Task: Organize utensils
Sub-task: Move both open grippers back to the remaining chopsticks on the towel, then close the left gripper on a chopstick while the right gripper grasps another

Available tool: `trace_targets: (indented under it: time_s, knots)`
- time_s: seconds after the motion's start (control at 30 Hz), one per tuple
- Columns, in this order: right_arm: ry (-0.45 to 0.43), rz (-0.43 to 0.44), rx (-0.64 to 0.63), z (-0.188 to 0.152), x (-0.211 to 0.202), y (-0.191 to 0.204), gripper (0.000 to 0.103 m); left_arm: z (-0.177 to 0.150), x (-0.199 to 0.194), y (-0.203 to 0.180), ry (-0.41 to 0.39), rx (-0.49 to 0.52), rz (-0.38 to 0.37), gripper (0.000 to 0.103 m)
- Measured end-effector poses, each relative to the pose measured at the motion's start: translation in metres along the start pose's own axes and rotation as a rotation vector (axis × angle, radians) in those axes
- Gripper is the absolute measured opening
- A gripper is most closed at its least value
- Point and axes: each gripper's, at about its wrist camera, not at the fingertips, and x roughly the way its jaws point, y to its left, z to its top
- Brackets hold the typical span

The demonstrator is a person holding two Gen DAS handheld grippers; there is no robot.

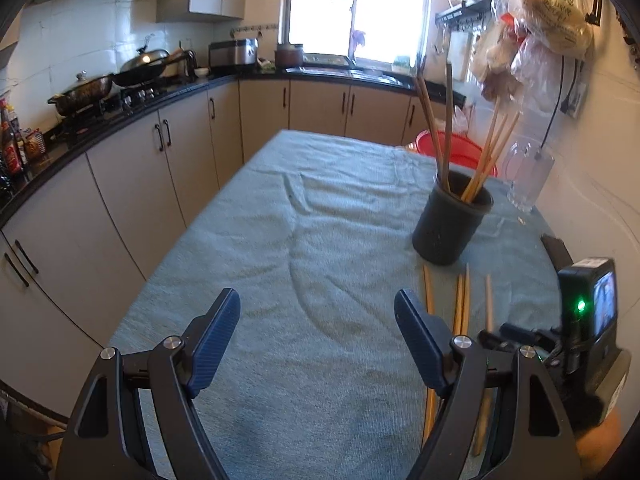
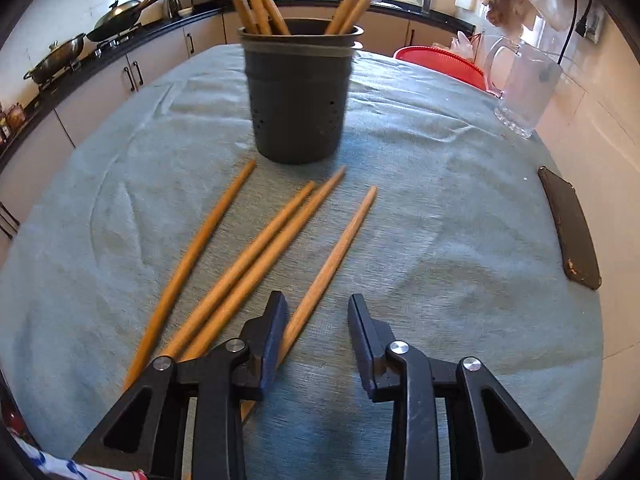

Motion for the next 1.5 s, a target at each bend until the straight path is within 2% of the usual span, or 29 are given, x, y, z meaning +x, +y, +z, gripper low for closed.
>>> trace_targets:
  time_s: [0.17, 0.27, 0.33, 0.4, 0.43, 0.47, 0.67, 0.87, 1.0, 1.03, 1.07, 1.1, 1.13, 1.17, 1.5]
  knots:
    - [0.004, -0.027, 0.065, -0.009, -0.002, -0.043, 0.032, -0.003, 0.017, -0.007, 0.057, 0.007, -0.02, 0.078]
    - [-0.003, -0.019, 0.102, -0.017, -0.006, -0.061, 0.032, -0.003, 0.031, -0.014, 0.112, 0.001, -0.065, 0.078]
    - [-0.008, -0.016, 0.102, -0.018, -0.007, -0.064, 0.032, -0.001, 0.043, -0.02, 0.147, 0.003, -0.095, 0.078]
    - [-0.019, -0.017, 0.097, -0.019, -0.007, -0.066, 0.032, 0.001, 0.054, -0.026, 0.167, 0.029, -0.093, 0.078]
    - [-0.022, -0.02, 0.094, -0.02, -0.007, -0.066, 0.032, 0.002, 0.061, -0.031, 0.178, 0.053, -0.077, 0.076]
    - [-0.025, -0.02, 0.094, -0.02, -0.008, -0.066, 0.032, 0.003, 0.067, -0.035, 0.19, 0.074, -0.072, 0.07]
    - [-0.034, -0.001, 0.092, -0.02, -0.007, -0.066, 0.032, 0.003, 0.098, -0.053, 0.298, 0.09, -0.131, 0.05]
    - [-0.038, 0.002, 0.091, -0.023, -0.009, -0.065, 0.033, 0.002, 0.109, -0.071, 0.31, 0.096, -0.196, 0.049]
    - [-0.038, 0.002, 0.092, -0.023, -0.009, -0.065, 0.033, -0.001, 0.119, -0.086, 0.337, 0.138, -0.193, 0.048]
    - [-0.038, 0.003, 0.093, -0.023, -0.009, -0.065, 0.033, -0.003, 0.122, -0.09, 0.346, 0.156, -0.177, 0.041]
    - [-0.038, 0.003, 0.092, -0.023, -0.009, -0.065, 0.033, -0.004, 0.124, -0.091, 0.354, 0.165, -0.167, 0.026]
    - [-0.038, 0.002, 0.091, -0.023, -0.009, -0.065, 0.033, -0.005, 0.127, -0.092, 0.367, 0.172, -0.157, 0.018]
    - [-0.038, 0.002, 0.092, -0.023, -0.009, -0.065, 0.033, -0.004, 0.129, -0.091, 0.371, 0.168, -0.154, 0.006]
    - [-0.037, 0.001, 0.091, -0.023, -0.009, -0.065, 0.033, -0.005, 0.132, -0.091, 0.392, 0.173, -0.151, 0.0]
    - [-0.013, 0.005, 0.064, -0.024, -0.01, -0.065, 0.032, -0.016, 0.117, -0.065, 0.395, 0.208, -0.119, 0.0]
